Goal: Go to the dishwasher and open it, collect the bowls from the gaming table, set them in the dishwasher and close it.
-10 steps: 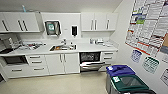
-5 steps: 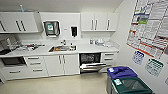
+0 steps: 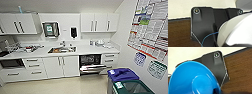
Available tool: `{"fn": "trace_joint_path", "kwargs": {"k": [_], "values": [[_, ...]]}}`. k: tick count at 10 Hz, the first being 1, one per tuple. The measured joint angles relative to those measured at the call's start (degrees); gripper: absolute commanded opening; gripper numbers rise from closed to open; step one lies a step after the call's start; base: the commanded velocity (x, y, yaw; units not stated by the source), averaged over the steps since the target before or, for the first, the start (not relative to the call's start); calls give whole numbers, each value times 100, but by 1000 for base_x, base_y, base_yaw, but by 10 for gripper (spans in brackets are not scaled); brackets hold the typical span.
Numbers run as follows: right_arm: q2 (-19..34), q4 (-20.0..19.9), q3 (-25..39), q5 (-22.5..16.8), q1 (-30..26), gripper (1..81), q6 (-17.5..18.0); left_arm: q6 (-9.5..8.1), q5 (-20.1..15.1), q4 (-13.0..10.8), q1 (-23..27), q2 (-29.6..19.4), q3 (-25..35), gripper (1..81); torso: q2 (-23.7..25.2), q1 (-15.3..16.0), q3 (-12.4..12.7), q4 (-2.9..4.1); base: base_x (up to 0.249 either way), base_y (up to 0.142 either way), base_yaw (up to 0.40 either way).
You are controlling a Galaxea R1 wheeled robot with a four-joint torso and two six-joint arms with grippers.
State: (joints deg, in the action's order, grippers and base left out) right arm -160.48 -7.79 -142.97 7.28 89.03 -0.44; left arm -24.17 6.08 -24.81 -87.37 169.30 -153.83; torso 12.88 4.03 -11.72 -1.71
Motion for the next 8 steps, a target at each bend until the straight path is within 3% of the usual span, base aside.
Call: {"fn": "trace_joint_path", "kwargs": {"k": [8], "values": [[-101,16,-124,-26,-48,10,-20,-5,39,22,30,5,26,10,-4,0,0,0,118,0,0]]}}
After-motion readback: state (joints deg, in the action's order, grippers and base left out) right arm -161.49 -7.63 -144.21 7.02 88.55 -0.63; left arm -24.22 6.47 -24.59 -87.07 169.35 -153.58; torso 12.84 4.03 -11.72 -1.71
